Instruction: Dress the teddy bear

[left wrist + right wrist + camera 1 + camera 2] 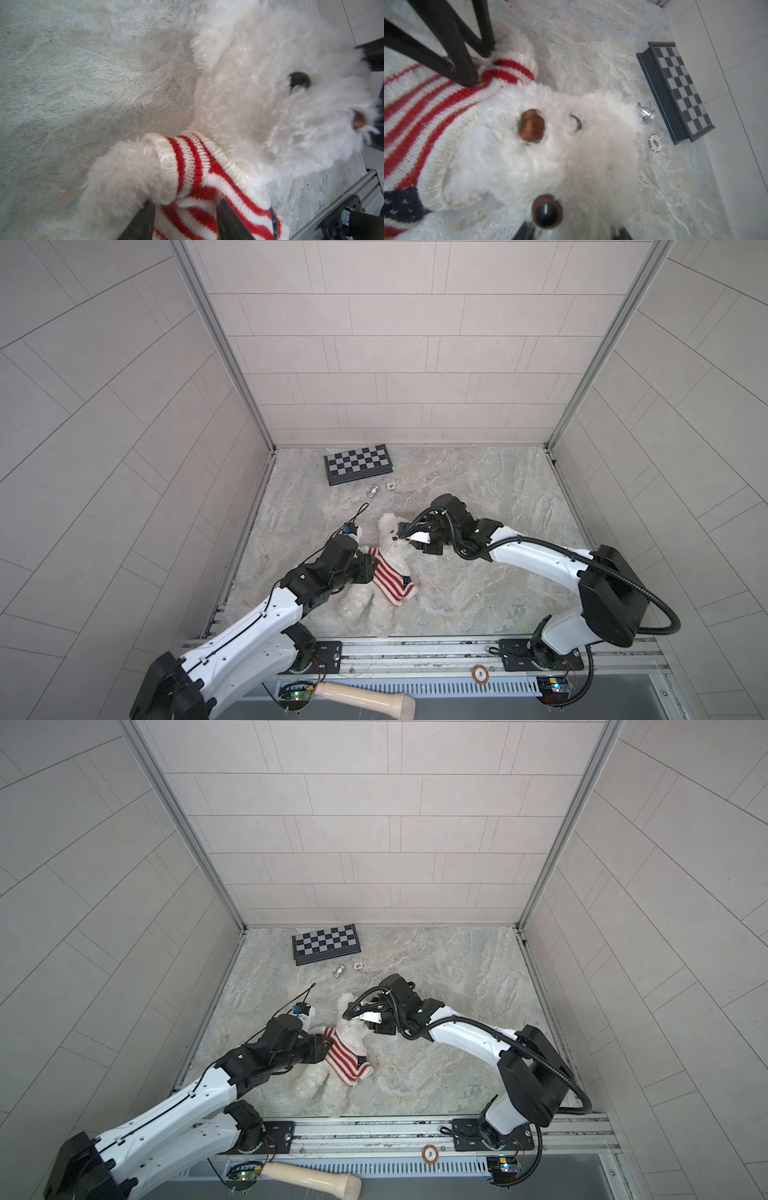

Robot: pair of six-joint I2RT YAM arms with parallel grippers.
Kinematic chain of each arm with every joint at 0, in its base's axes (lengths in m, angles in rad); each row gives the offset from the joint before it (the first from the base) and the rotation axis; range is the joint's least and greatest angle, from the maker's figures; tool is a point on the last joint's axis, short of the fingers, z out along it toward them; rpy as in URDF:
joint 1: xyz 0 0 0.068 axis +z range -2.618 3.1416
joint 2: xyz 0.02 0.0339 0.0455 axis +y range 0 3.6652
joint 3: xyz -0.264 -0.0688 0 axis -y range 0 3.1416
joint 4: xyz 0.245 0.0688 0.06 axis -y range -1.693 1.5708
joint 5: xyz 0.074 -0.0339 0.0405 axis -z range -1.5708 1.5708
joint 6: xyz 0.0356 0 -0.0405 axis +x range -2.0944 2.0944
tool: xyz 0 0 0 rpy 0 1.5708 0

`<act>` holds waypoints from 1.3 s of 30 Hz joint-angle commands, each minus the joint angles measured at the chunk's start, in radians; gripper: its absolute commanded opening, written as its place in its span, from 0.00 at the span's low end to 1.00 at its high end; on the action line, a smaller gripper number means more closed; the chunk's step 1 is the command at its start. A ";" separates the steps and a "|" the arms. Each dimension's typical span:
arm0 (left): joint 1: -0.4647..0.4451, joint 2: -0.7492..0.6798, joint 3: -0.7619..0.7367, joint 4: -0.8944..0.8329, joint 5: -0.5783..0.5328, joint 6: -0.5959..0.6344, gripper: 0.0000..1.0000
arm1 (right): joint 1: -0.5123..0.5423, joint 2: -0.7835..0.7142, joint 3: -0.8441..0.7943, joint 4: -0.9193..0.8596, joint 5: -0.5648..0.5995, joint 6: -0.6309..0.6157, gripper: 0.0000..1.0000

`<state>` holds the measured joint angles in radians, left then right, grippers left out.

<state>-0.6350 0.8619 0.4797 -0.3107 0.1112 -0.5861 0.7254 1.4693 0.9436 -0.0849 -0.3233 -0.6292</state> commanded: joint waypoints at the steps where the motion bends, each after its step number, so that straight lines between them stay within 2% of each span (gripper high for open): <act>1: 0.008 0.008 -0.013 0.041 -0.010 0.019 0.49 | -0.011 -0.110 -0.055 0.089 0.048 0.136 0.54; 6: 0.009 0.012 -0.035 0.069 -0.008 0.021 0.45 | -0.027 -0.251 -0.157 0.138 0.108 0.287 0.64; 9: 0.011 0.019 -0.044 0.078 -0.002 0.022 0.43 | -0.029 -0.303 -0.200 0.131 0.146 0.336 0.66; 13: 0.011 -0.029 -0.027 0.026 -0.008 0.035 0.40 | -0.029 -0.397 -0.264 0.100 0.150 0.484 0.66; 14: 0.011 -0.059 -0.016 0.003 -0.008 0.046 0.40 | -0.027 -0.434 -0.289 0.090 0.144 0.542 0.66; 18: -0.015 -0.148 0.033 -0.030 0.018 0.044 0.39 | -0.028 -0.576 -0.426 0.087 0.172 0.910 0.63; 21: -0.094 -0.106 0.080 -0.020 0.033 0.005 0.39 | -0.023 -0.633 -0.531 0.139 0.135 1.100 0.63; 24: -0.195 0.004 0.142 0.014 0.022 -0.032 0.39 | 0.004 -0.648 -0.606 0.208 0.113 1.218 0.61; 27: -0.243 0.120 0.174 0.086 0.034 -0.070 0.37 | 0.064 -0.624 -0.614 0.196 0.147 1.223 0.53; 32: -0.238 0.278 0.198 0.130 0.026 -0.072 0.29 | 0.117 -0.564 -0.631 0.223 0.154 1.210 0.38; 39: -0.181 0.349 0.156 0.181 0.037 -0.069 0.24 | 0.235 -0.442 -0.644 0.290 0.237 1.214 0.24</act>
<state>-0.8330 1.2053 0.6495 -0.1783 0.1505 -0.6544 0.9333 0.9863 0.3042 0.1486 -0.1383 0.5610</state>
